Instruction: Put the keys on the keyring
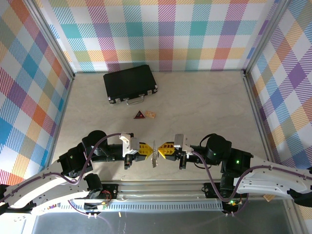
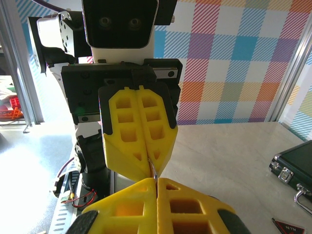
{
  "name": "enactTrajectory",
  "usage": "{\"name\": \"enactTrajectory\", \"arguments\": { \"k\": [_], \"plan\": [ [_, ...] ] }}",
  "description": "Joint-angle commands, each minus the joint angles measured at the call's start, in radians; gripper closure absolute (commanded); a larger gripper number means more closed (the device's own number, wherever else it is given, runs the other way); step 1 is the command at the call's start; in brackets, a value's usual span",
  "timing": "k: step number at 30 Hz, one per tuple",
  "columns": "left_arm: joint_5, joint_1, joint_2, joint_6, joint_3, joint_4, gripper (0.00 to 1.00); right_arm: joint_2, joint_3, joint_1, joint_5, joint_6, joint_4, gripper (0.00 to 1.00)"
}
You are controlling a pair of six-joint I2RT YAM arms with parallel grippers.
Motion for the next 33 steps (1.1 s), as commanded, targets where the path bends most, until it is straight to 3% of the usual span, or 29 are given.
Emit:
{"name": "enactTrajectory", "arguments": {
  "k": [1, 33],
  "plan": [
    [0.021, -0.009, -0.009, -0.006, 0.03, 0.015, 1.0, 0.004, -0.006, 0.009, 0.014, 0.005, 0.033, 1.0],
    [0.026, -0.009, -0.024, -0.027, 0.024, 0.027, 1.0, 0.024, 0.007, 0.009, -0.071, -0.019, -0.005, 1.0]
  ]
}}
